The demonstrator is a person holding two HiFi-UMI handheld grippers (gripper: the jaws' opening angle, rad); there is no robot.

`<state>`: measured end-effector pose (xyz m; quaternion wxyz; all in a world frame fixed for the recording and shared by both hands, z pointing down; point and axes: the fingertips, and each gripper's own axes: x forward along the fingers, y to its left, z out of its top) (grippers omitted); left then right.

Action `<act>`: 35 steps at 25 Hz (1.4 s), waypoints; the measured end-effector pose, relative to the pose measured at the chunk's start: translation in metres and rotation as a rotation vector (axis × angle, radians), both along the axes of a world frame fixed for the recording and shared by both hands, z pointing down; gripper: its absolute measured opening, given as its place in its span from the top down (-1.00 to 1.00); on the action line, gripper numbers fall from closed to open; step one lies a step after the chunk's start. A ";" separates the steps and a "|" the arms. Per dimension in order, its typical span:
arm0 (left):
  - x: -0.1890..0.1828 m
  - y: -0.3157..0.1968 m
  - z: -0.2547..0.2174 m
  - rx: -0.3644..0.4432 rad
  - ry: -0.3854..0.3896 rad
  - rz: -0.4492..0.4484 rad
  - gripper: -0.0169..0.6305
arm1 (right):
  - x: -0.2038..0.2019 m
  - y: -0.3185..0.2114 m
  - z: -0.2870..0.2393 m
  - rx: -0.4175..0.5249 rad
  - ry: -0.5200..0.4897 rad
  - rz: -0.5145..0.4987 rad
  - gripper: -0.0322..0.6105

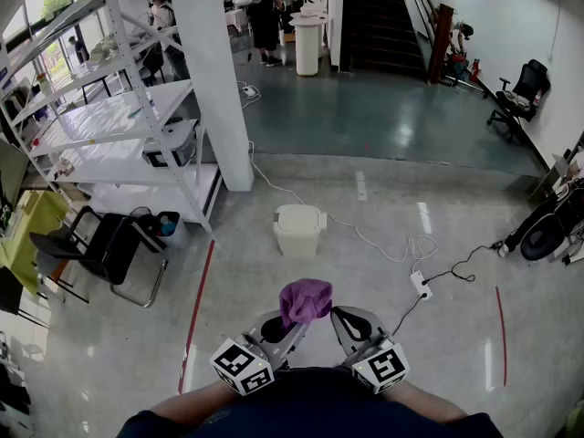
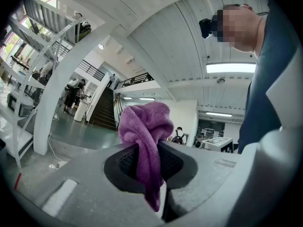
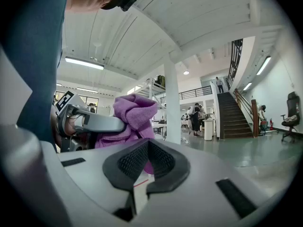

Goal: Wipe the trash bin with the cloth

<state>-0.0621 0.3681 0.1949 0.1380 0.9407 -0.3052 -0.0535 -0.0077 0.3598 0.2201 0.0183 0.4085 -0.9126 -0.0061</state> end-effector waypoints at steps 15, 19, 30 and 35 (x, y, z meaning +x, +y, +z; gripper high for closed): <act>0.014 -0.008 -0.004 -0.005 -0.007 -0.022 0.79 | 0.013 -0.007 -0.002 -0.023 -0.023 -0.037 0.87; 0.026 -0.014 -0.001 -0.010 -0.011 -0.033 0.78 | 0.026 -0.015 -0.001 -0.017 -0.042 -0.028 0.87; 0.064 -0.035 0.013 -0.046 -0.001 -0.165 0.78 | 0.084 -0.049 0.018 -0.062 -0.052 -0.057 0.87; 0.065 -0.051 0.015 -0.046 -0.006 -0.214 0.78 | 0.094 -0.066 0.021 -0.071 -0.064 -0.069 0.87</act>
